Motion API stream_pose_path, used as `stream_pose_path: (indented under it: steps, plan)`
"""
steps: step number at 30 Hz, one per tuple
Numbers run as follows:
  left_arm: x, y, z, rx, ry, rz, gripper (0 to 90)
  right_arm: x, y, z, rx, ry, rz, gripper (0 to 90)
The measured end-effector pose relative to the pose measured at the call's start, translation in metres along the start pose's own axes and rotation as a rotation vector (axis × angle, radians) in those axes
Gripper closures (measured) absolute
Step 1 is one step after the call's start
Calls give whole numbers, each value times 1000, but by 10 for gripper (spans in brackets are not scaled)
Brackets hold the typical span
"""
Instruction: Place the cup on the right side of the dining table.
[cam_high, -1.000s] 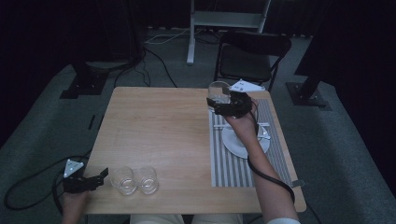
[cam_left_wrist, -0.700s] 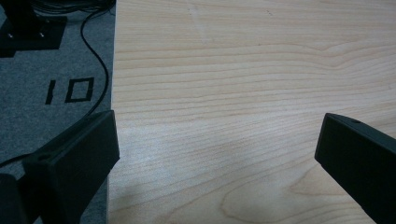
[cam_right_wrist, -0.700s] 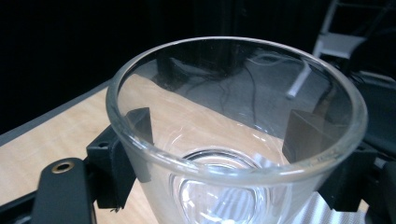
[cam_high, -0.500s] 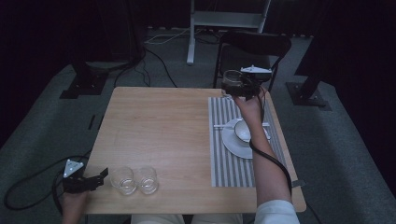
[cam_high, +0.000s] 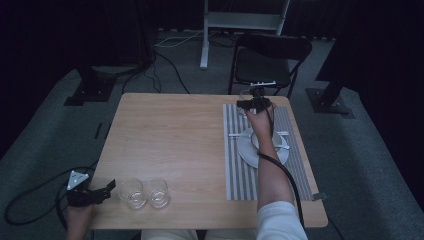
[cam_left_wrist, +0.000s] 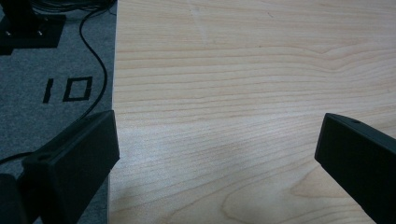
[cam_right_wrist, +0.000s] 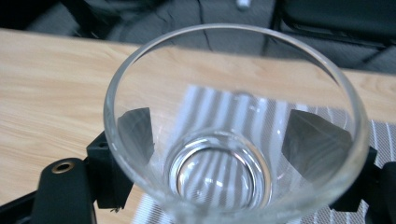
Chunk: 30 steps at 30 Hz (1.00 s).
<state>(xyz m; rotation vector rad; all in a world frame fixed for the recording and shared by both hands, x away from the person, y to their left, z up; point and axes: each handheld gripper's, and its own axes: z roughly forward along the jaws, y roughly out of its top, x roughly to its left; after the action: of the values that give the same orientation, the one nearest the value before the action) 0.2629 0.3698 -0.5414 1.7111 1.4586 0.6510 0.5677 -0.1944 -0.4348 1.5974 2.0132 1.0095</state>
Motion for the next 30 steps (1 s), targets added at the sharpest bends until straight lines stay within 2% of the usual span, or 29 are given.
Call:
stream_pose_path:
  steps: [5,10,12,15,18,19,21,22,24,30]
  plan:
    - [0,0,0,-2,3,1,2,-2,-2,21,83,-41,32,204]
    - [0,0,-1,-3,3,-1,2,2,-3,38,179,-118,25,204]
    - [0,0,-1,-4,2,2,2,1,-5,45,225,-140,41,204]
    - [-1,0,-1,-4,2,4,2,2,-7,52,278,-158,46,204]
    - [-1,0,-1,-4,2,6,2,2,-9,56,305,-159,47,204]
    - [-1,0,-1,-3,2,5,2,3,-11,60,336,-166,33,204]
    - [-1,0,-1,-5,3,5,2,4,-10,61,360,-161,25,204]
    - [-1,0,-1,-5,3,7,2,4,-10,61,369,-161,14,205]
    - [-1,-1,-1,-4,4,7,2,7,-13,60,357,-192,-13,204]
    - [-1,-1,-1,-6,9,7,2,5,-19,58,354,-159,-14,204]
